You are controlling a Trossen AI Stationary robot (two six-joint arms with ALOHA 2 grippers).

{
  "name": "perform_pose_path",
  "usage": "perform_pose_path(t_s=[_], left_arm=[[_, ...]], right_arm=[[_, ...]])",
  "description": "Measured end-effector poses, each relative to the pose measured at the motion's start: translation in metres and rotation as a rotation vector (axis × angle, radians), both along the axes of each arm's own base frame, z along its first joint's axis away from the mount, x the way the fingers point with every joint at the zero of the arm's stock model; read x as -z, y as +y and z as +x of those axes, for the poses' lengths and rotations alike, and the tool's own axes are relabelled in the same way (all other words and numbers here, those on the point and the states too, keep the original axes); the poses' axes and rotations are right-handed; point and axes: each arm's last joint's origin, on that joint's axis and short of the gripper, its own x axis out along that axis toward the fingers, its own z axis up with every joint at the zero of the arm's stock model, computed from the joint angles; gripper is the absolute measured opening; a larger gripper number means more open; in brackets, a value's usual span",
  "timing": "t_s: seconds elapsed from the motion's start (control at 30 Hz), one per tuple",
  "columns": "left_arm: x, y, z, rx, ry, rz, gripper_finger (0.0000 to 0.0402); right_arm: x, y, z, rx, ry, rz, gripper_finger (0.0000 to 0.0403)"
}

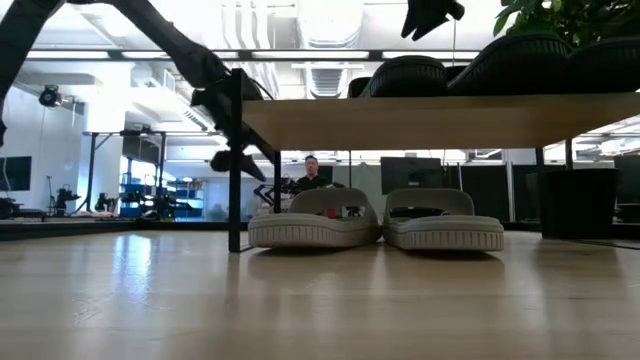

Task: Pick and place slides into the shelf
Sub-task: Put the black slipper on the shelf

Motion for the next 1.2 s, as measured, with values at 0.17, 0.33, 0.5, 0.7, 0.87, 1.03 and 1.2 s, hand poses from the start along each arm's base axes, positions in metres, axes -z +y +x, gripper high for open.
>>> perform_pose_path(t_s=[0.17, 0.33, 0.5, 0.7, 0.87, 1.03, 1.2], left_arm=[[0.007, 0.017, 0.0, -0.029, -0.084, 0.069, 0.025], [0.043, 0.037, -0.007, -0.036, -0.144, -0.145, 0.0256], [0.059, 0.047, -0.004, -0.023, -0.189, -0.163, 0.0256], [0.071, 0.052, 0.001, 0.005, -0.225, -0.176, 0.0256], [0.082, 0.056, 0.003, 0.005, -0.22, -0.186, 0.0256], [0.089, 0.058, 0.014, 0.044, -0.25, -0.201, 0.0256], [0.088, 0.056, 0.027, 0.099, -0.288, -0.198, 0.0255]], right_arm=[[0.008, -0.007, 0.009, 0.017, 0.003, 0.035, 0.0194], [0.015, -0.014, 0.016, 0.025, 0.015, 0.057, 0.0194], [0.02, -0.017, 0.021, 0.036, 0.014, 0.076, 0.0194], [0.023, -0.02, 0.024, 0.043, 0.016, 0.089, 0.0194], [0.024, -0.02, 0.024, 0.042, 0.021, 0.086, 0.0194], [0.024, -0.021, 0.023, 0.069, 0.034, 0.069, 0.0194], [0.024, -0.021, 0.023, 0.084, 0.04, 0.06, 0.0194]])
